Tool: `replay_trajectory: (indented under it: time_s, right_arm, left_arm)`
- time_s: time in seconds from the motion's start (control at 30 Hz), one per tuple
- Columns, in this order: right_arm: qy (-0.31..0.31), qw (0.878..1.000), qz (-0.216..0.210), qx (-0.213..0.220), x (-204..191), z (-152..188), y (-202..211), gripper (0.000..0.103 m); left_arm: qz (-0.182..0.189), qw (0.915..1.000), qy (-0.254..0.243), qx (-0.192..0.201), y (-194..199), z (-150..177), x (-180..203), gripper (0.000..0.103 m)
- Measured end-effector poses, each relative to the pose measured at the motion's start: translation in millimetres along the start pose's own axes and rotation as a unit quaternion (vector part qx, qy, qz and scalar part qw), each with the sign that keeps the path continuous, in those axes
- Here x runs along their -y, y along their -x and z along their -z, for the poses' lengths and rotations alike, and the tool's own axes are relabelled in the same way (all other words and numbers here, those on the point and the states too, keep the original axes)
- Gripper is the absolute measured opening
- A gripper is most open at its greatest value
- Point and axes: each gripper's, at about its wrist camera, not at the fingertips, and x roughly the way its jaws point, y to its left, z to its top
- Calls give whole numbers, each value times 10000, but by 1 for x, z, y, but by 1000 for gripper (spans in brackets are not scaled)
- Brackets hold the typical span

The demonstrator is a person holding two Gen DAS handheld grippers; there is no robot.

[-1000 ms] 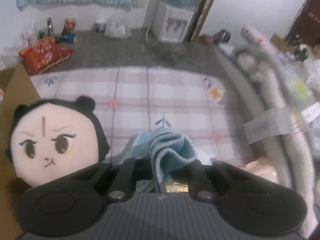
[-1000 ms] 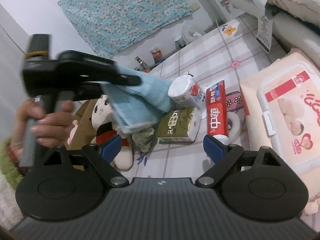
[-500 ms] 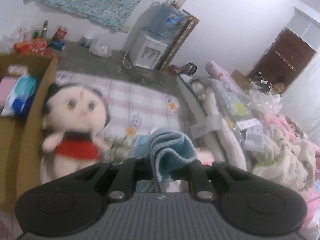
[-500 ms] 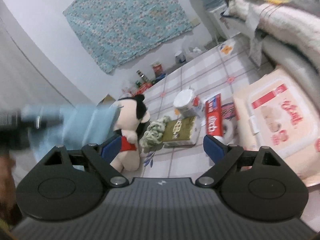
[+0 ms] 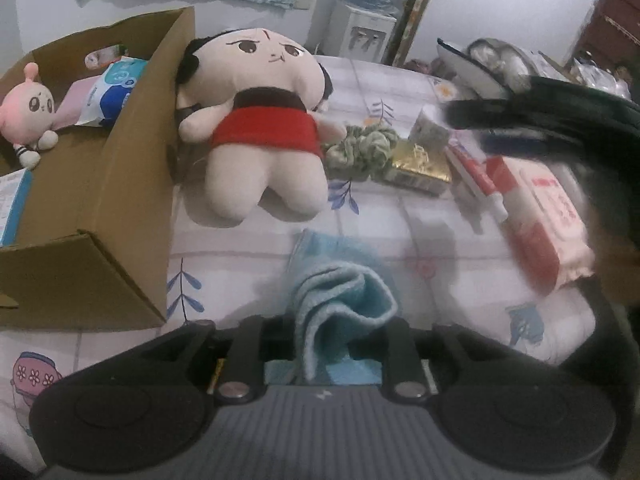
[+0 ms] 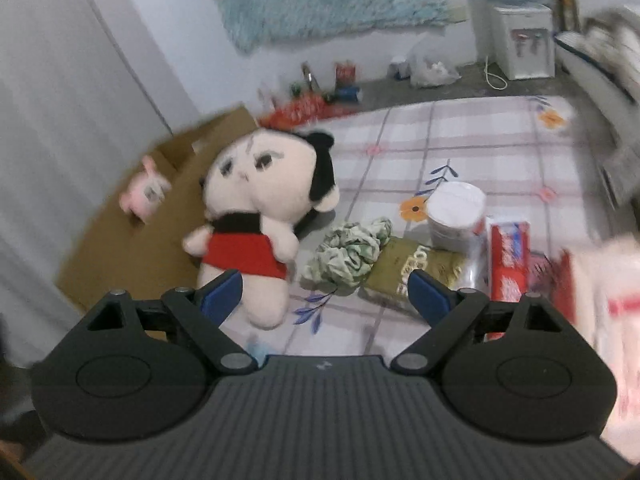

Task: Organize soft objects
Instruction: 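Grasp the teal towel with the left tool and lift it, then grasp the green floral scrunchie with the right tool while the left tool holds the towel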

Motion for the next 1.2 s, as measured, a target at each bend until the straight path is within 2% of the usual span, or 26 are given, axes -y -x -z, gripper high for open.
replay_trajectory:
  time_s: [0.07, 0.27, 0.43, 0.57, 0.63, 0.73, 0.9, 0.97, 1.03, 1.2]
  right_arm:
    - [360, 9990, 209, -158, -9, -7, -24, 90]
    - [1164, 9906, 587, -418, -24, -22, -74, 90]
    - [1616, 9825, 641, -662, -30, -26, -103, 89]
    - [1533, 9838, 516, -775, -23, -27, -109, 86]
    - [1429, 9857, 430, -789, -19, -28, -107, 79]
    - [1268, 9886, 314, -742, -12, -29, -101, 73]
    - [1134, 9902, 393, -717, -3, -28, -102, 60]
    - [1189, 9898, 471, -627, -2, -27, -104, 49]
    - [1222, 9895, 492, -592, -4, -27, -104, 22]
    - [1048, 9925, 393, -502, -4, -17, -81, 16]
  left_arm:
    - [2, 10000, -95, -11, -3, 6, -5, 36]
    - [187, 9993, -296, -120, -12, 12, -7, 52]
    - [332, 9985, -319, -283, -23, 14, -9, 54]
    - [393, 9982, -298, -328, -28, 15, -11, 54]
    - [411, 9983, -284, -305, -28, 15, -12, 54]
    - [425, 9984, -248, -285, -26, 16, -13, 54]
    - [403, 9986, -219, -258, -25, 17, -14, 54]
    - [376, 9988, -187, -260, -26, 16, -13, 54]
    - [314, 9990, -176, -261, -26, 15, -11, 54]
    - [138, 9994, -218, -232, -27, 15, -5, 54]
